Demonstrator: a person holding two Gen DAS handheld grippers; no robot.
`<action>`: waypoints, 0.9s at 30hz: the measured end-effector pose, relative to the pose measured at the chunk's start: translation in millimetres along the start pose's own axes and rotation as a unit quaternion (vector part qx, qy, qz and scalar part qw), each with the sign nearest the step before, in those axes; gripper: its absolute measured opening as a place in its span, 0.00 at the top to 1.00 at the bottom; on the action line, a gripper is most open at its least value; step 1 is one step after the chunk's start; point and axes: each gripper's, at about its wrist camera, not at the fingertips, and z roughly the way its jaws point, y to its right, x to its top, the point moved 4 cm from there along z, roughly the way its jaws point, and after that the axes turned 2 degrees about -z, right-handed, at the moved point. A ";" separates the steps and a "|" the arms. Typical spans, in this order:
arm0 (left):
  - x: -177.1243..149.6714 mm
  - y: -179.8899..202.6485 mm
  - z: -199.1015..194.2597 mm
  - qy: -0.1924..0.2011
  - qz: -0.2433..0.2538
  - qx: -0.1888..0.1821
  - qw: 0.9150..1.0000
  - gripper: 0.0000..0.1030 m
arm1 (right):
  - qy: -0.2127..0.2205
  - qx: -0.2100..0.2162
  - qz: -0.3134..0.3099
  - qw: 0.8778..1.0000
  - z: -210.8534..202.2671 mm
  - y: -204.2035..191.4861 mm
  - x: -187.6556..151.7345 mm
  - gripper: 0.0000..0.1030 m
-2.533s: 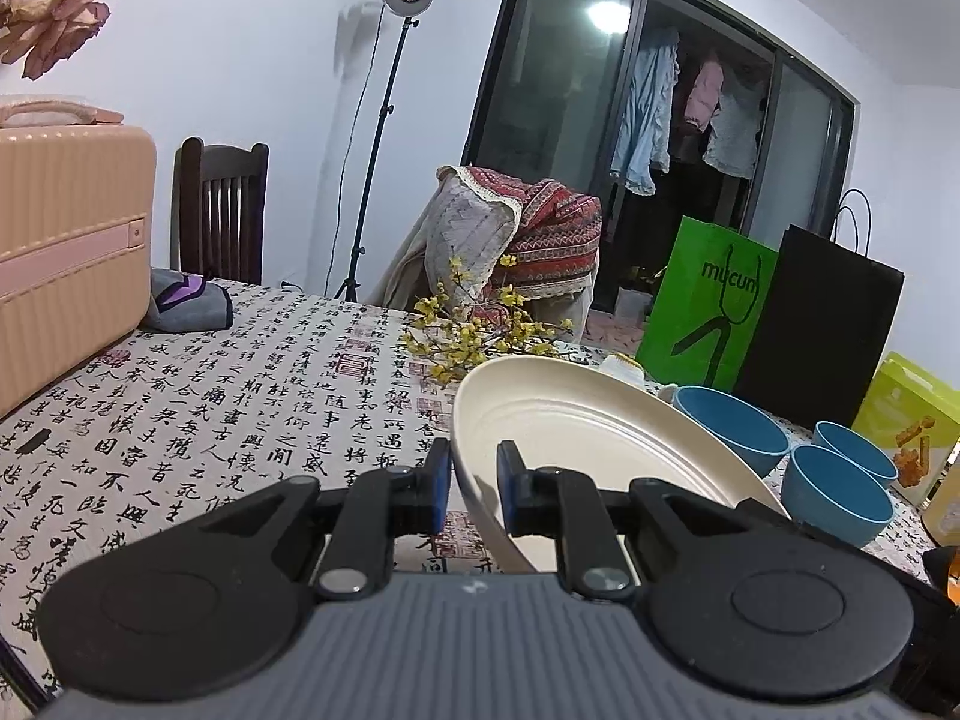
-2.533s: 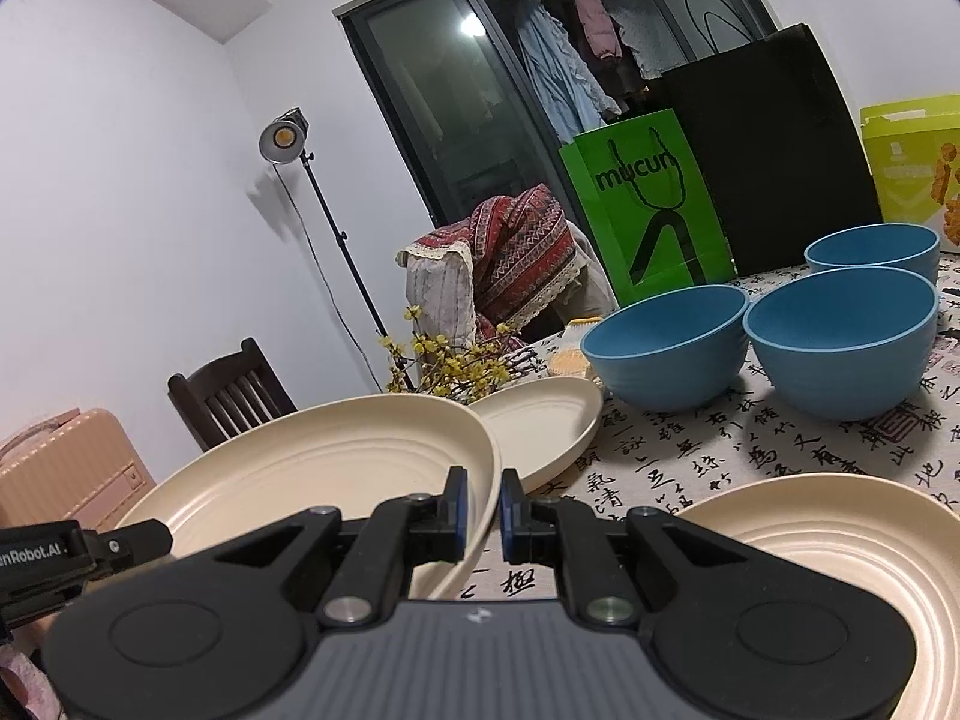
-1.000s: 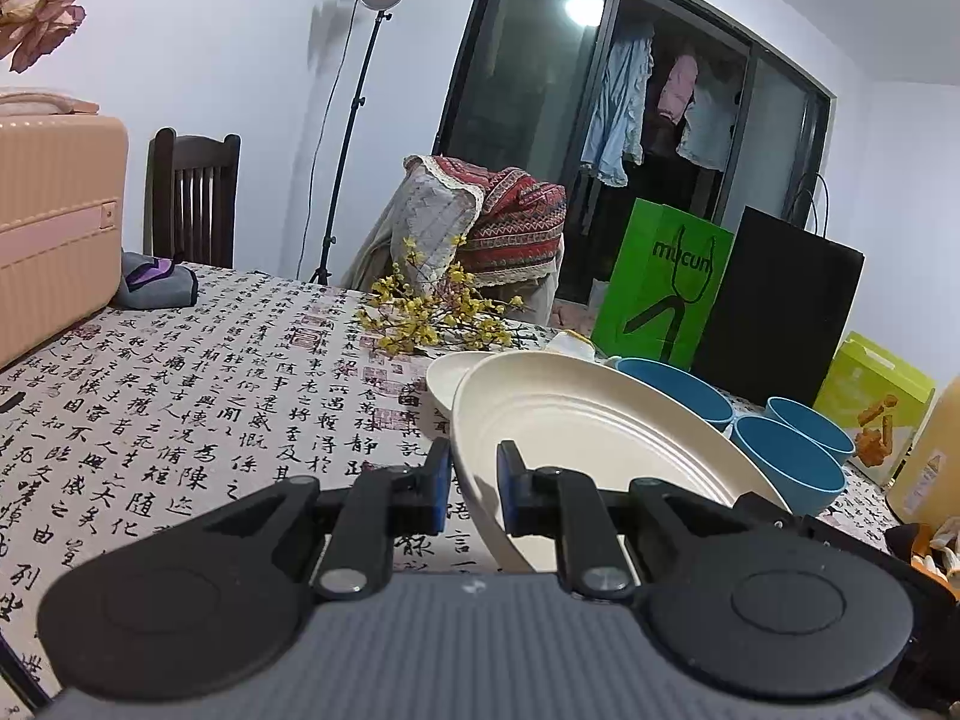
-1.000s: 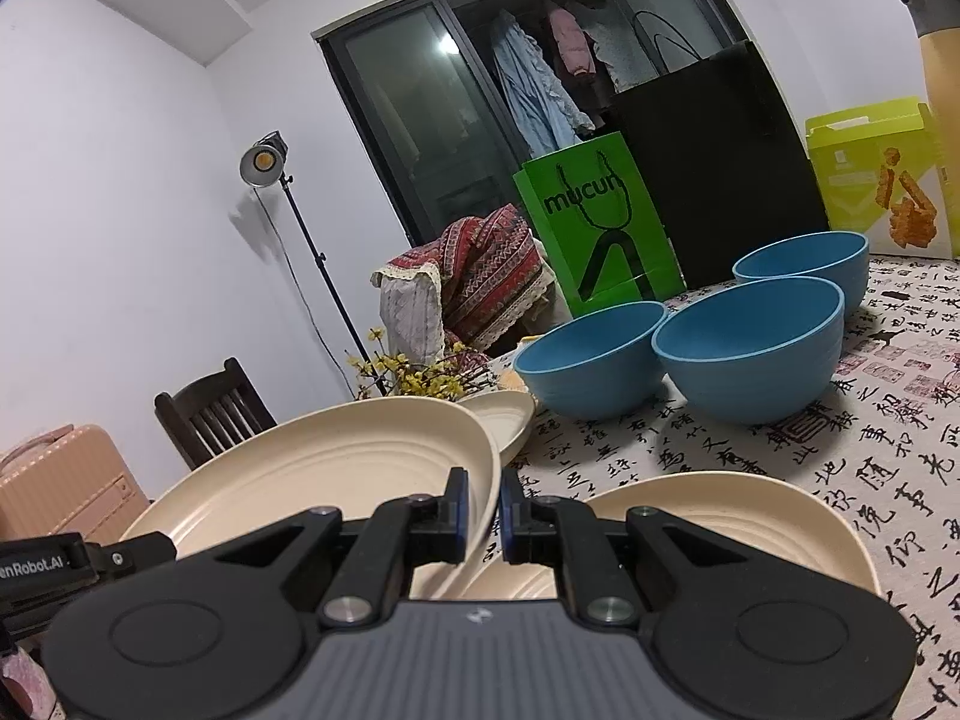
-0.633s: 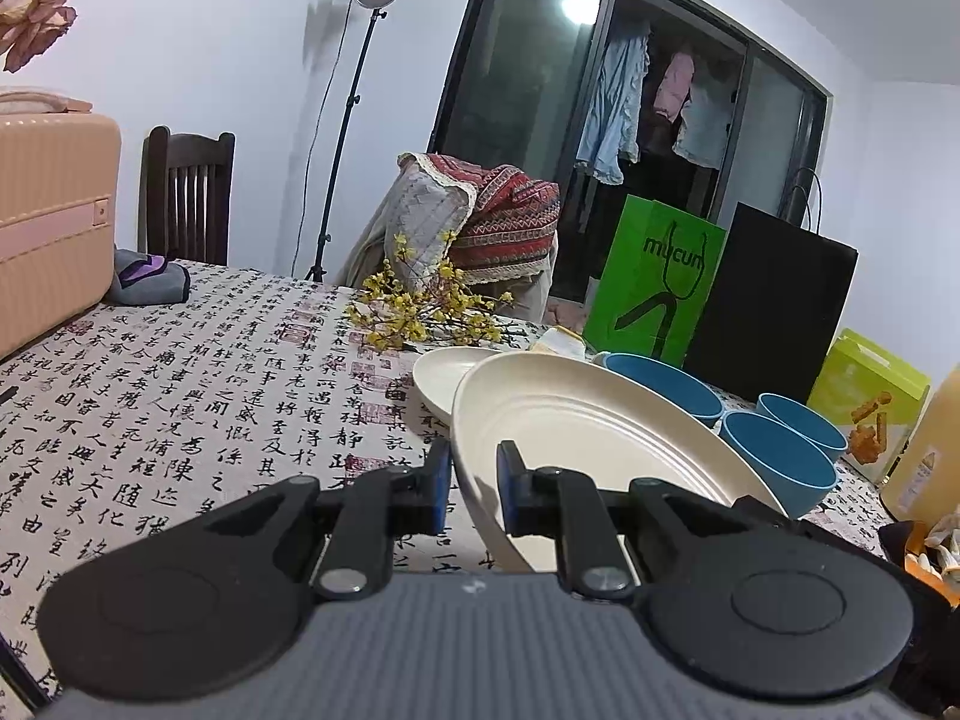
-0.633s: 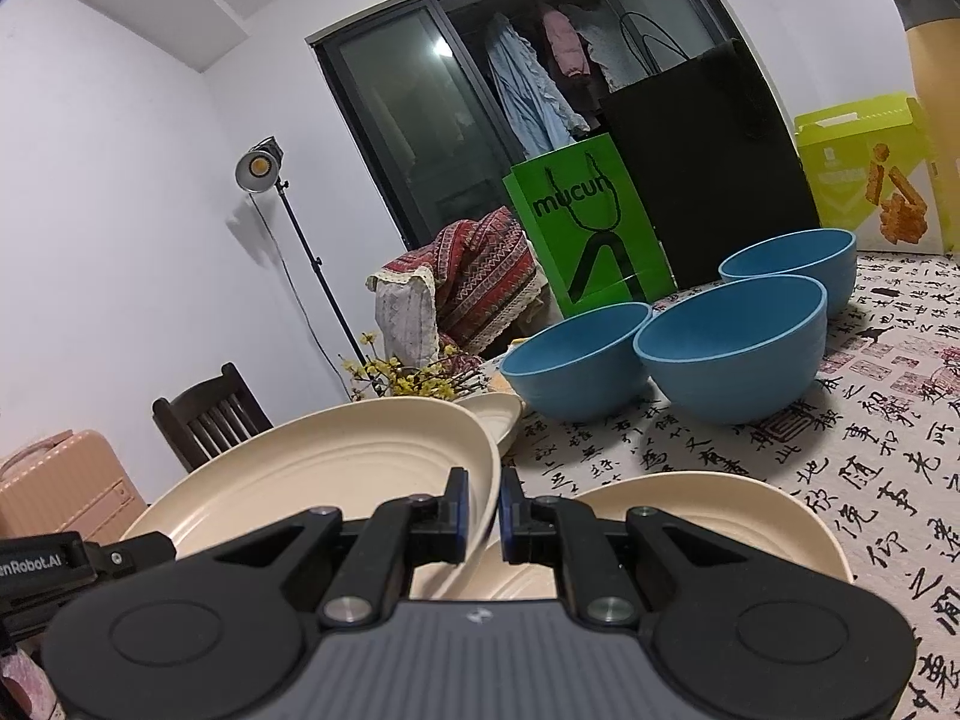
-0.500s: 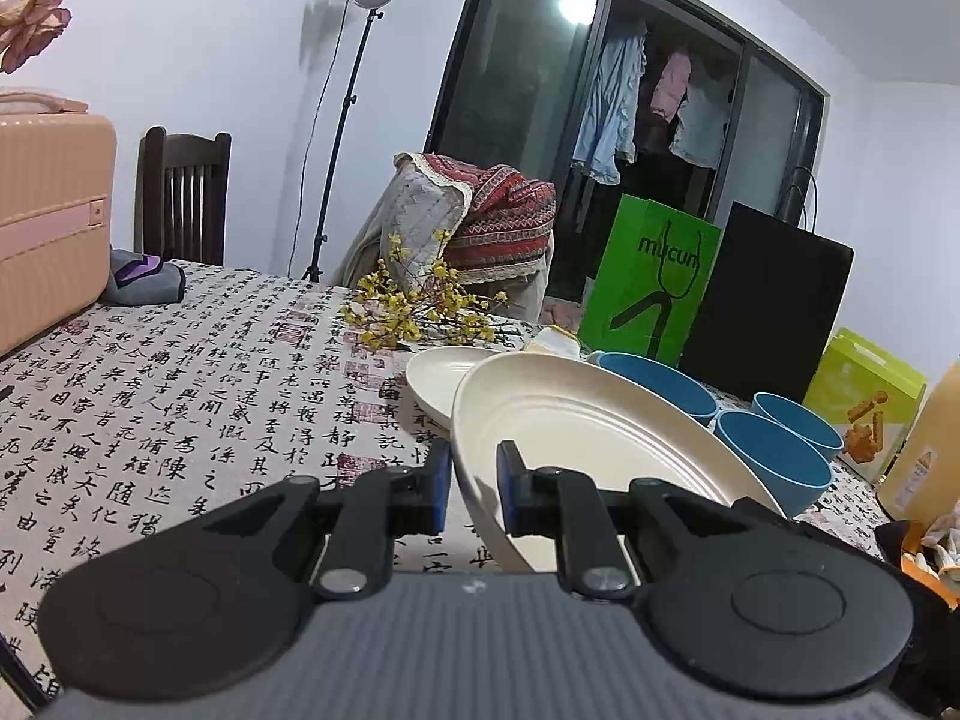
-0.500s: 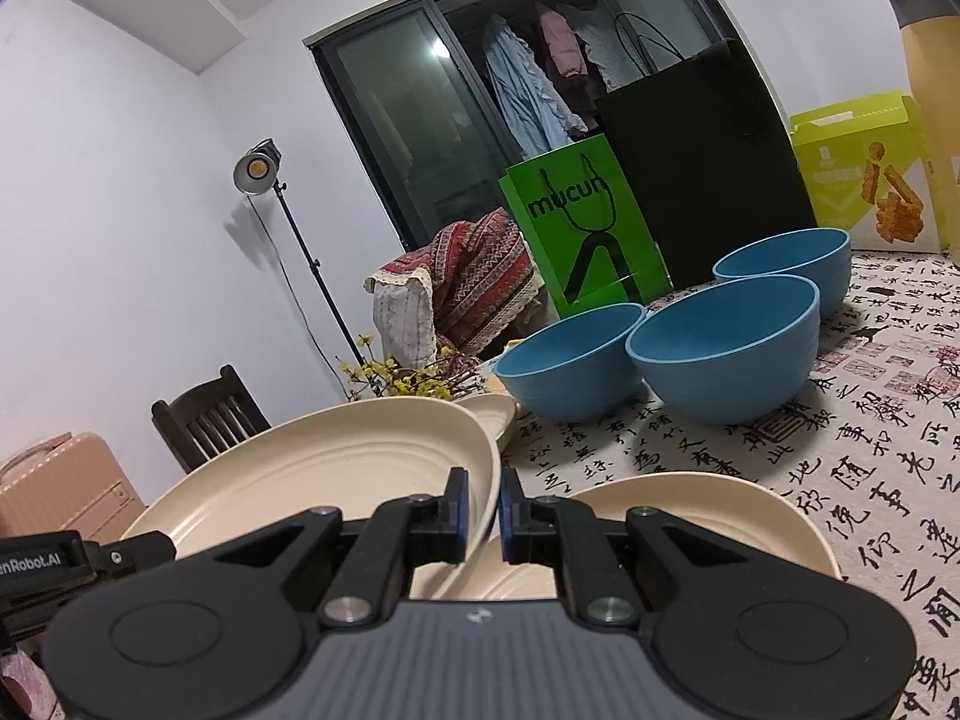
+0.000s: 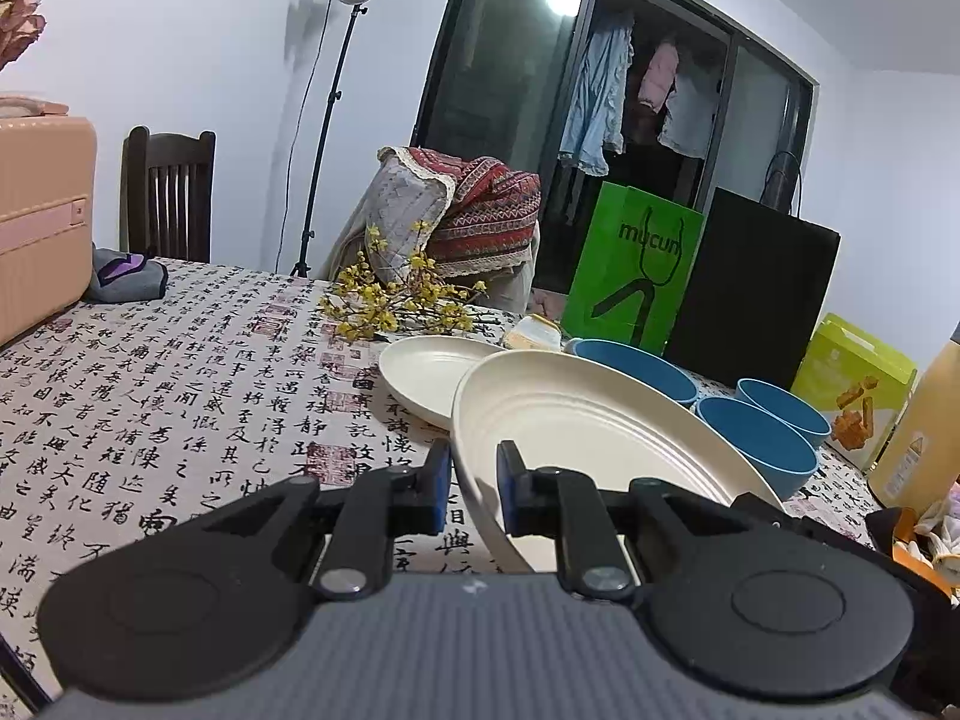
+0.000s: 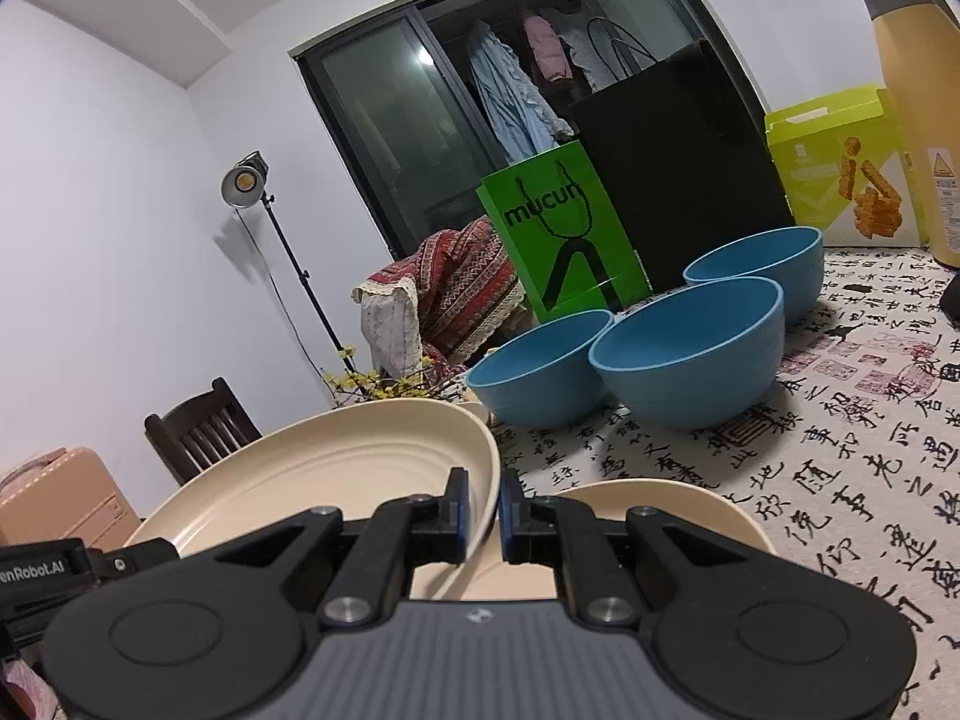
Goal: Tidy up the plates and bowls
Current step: 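Carry the cream plate past the blue bowls toward the other cream plate, then lower the held cream plate onto the cloth beside the blue bowls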
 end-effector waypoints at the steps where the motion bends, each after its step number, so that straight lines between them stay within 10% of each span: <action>1: -0.1 0.8 0.2 0.000 0.000 -0.001 1.000 0.84 | 0.000 0.000 0.000 1.000 -0.5 1.6 0.2 0.90; 27: -17.6 30.1 4.5 -0.016 0.016 -0.015 1.000 0.84 | 0.006 -0.016 0.010 1.000 -17.1 35.2 0.4 0.90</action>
